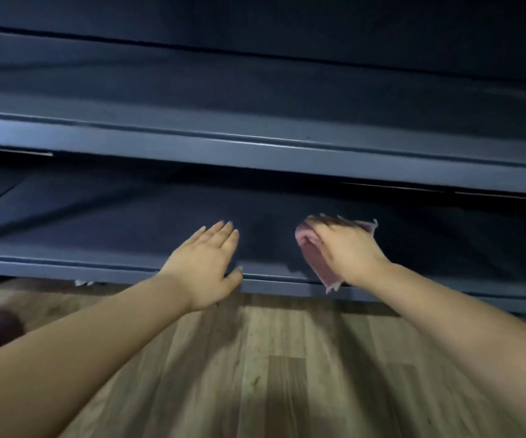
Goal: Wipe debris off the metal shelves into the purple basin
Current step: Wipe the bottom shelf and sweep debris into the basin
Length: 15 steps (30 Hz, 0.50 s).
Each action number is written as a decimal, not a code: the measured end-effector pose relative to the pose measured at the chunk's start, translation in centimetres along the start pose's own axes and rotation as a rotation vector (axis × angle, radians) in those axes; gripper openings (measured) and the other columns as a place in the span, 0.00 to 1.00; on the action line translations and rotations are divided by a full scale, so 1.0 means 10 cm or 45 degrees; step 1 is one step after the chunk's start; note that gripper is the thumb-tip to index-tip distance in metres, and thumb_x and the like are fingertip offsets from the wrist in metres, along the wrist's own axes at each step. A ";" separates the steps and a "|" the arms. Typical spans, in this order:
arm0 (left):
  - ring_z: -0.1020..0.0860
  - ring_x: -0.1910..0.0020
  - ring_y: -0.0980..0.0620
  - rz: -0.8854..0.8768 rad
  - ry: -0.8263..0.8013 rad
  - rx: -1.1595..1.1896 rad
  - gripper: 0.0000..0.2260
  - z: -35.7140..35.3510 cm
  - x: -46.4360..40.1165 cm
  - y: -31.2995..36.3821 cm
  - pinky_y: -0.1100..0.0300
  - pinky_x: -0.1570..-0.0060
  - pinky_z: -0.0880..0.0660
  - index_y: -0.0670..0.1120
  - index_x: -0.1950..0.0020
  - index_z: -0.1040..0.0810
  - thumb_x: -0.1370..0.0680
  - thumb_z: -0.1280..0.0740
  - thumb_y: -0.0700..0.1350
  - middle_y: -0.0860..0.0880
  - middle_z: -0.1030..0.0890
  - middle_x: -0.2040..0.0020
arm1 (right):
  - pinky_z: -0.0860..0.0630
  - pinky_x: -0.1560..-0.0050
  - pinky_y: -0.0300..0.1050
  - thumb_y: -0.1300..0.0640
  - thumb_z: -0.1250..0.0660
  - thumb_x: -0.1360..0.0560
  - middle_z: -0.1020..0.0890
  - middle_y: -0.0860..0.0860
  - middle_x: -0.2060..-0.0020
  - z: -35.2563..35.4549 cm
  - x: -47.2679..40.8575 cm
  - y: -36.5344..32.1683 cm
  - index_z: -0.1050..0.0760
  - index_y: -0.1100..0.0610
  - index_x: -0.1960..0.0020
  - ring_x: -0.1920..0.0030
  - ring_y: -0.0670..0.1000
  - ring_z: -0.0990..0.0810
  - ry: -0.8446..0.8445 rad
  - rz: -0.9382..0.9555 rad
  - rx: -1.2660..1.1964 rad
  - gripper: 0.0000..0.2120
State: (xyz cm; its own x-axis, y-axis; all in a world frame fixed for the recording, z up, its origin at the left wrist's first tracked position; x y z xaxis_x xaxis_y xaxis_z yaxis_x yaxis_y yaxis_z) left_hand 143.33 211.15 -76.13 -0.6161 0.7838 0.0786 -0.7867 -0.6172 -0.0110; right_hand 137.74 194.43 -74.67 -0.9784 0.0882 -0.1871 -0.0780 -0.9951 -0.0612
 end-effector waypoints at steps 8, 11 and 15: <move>0.59 0.23 0.52 -0.208 -0.105 0.026 0.29 -0.39 -0.88 1.48 0.60 0.28 0.63 0.43 0.21 0.57 0.17 0.52 0.55 0.46 0.57 0.21 | 0.36 0.60 0.44 0.55 0.49 0.28 0.25 0.51 0.58 0.08 0.86 2.02 0.29 0.48 0.53 0.57 0.57 0.23 0.047 -0.370 0.039 0.11; 0.59 0.23 0.52 -0.204 -0.169 0.067 0.28 -0.58 -1.12 1.87 0.60 0.27 0.62 0.43 0.21 0.57 0.17 0.52 0.54 0.46 0.57 0.21 | 0.36 0.59 0.43 0.61 0.40 0.28 0.28 0.49 0.53 -0.15 1.05 2.66 0.30 0.50 0.48 0.53 0.52 0.26 -0.076 -0.531 0.127 0.11; 0.58 0.23 0.53 -0.132 -0.242 0.077 0.28 -0.75 -1.36 2.15 0.61 0.28 0.63 0.44 0.21 0.57 0.17 0.52 0.55 0.48 0.57 0.21 | 0.35 0.42 0.44 0.58 0.37 0.27 0.26 0.52 0.41 -0.32 1.15 3.47 0.30 0.51 0.41 0.40 0.54 0.27 0.041 -0.879 0.180 0.15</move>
State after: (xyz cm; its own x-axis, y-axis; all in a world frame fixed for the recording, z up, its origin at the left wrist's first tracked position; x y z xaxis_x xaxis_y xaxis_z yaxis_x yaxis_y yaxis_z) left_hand 134.46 187.75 -84.93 -0.5089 0.8199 0.2624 -0.8382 -0.5414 0.0660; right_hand 124.37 161.07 -82.05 -0.6899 0.7009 -0.1809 -0.7055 -0.7070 -0.0488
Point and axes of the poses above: each hand's wrist, its own x-axis away from the middle knuckle, its own z-axis out of the back of the hand, y = z × x, the point moved 9 cm from there along -x, towards the middle knuckle
